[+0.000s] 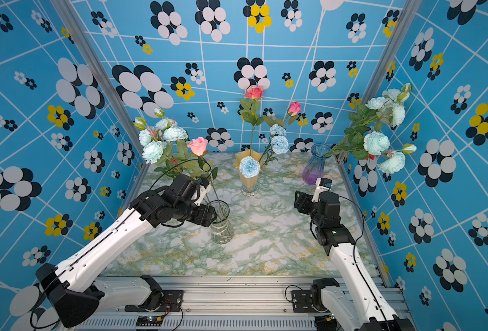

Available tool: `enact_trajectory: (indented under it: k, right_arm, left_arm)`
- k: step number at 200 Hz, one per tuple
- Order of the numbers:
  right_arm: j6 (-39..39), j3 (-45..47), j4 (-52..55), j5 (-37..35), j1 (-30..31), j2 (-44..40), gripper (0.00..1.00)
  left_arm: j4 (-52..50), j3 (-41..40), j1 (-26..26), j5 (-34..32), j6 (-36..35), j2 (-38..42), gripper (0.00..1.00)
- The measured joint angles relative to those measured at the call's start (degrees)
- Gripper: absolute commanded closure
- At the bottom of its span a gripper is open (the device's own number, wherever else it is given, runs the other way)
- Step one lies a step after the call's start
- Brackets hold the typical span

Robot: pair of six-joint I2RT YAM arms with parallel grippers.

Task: Pick out blue flowers from the vase
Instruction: Pick up the flower from the vase.

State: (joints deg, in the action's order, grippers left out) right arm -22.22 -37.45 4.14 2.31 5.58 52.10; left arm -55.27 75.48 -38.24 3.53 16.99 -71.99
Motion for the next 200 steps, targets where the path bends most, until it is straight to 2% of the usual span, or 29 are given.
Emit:
enact_trajectory:
  k: [37,69,97,131,158,182,200]
  right_arm:
    - [0.6,0.0,0.0,1.7,0.0,-0.7,0.24]
    - [0.3,0.0,-0.1,3.5,0.4,-3.1,0.22]
    - [0.8,-1.3,0.3,5.8,4.9,-4.5,0.21]
    - [2.5,-7.3,3.8,9.7,9.5,-4.0,0.32]
    - [5.6,-13.9,8.1,10.6,17.7,-0.5,0.36]
    - [9.4,-18.7,12.2,8.1,27.8,2.3,0.39]
    - [11.4,-22.2,14.8,5.8,34.1,4.6,0.42]
  left_arm:
    - [3.4,-1.0,-3.5,-5.0,1.5,6.0,0.18]
    - [13.9,-9.5,-4.9,-9.9,4.1,16.9,0.19]
    - [22.9,-15.3,-5.5,-13.4,5.1,21.4,0.22]
    - [34.9,-17.4,-8.3,-17.4,4.1,22.6,0.22]
    - [45.8,-22.0,-9.8,-19.7,2.2,26.7,0.21]
    - [52.2,-31.1,-9.9,-23.1,0.5,35.5,0.21]
    - [53.5,-37.6,-9.9,-27.7,-0.3,43.0,0.25]
